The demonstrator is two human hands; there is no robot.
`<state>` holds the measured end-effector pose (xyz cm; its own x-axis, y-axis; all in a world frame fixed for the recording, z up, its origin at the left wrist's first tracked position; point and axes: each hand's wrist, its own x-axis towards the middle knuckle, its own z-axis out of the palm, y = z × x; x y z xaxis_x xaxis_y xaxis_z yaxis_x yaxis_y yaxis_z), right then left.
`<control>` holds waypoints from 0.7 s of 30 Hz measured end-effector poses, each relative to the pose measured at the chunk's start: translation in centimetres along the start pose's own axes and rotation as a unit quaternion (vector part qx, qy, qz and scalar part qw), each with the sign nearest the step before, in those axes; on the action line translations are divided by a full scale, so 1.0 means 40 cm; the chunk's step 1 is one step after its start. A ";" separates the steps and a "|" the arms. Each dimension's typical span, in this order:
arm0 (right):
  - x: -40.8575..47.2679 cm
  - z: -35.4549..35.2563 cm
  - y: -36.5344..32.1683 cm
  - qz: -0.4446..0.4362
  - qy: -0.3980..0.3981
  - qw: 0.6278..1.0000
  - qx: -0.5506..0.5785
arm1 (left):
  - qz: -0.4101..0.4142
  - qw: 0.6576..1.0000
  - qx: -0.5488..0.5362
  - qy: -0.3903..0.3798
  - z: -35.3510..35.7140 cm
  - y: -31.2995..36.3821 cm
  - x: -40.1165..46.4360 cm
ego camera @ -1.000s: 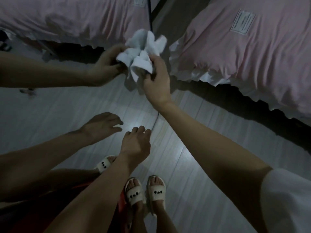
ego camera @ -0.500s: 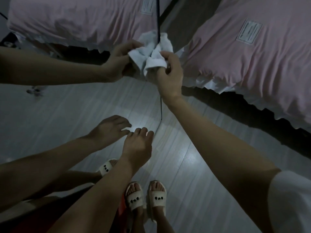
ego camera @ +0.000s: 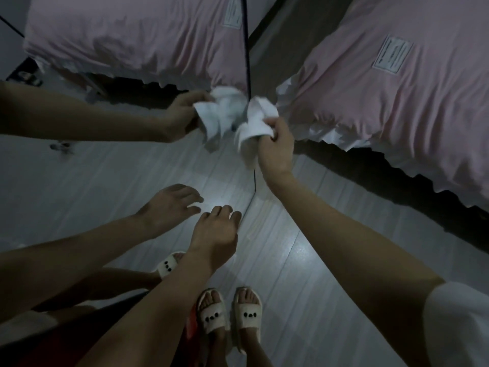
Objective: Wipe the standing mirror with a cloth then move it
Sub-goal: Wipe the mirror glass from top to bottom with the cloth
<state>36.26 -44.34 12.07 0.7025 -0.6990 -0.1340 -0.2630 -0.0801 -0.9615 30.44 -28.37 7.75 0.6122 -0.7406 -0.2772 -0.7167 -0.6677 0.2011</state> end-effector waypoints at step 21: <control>0.055 0.037 0.040 -0.001 -0.028 0.999 -0.034 | 0.012 0.998 -0.045 0.042 0.026 0.016 0.016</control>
<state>38.36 -44.97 9.88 0.7382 -0.6583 -0.1473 -0.3051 -0.1311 -0.9433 30.04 -29.20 6.73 0.6233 -0.7581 -0.1918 -0.7013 -0.6504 0.2917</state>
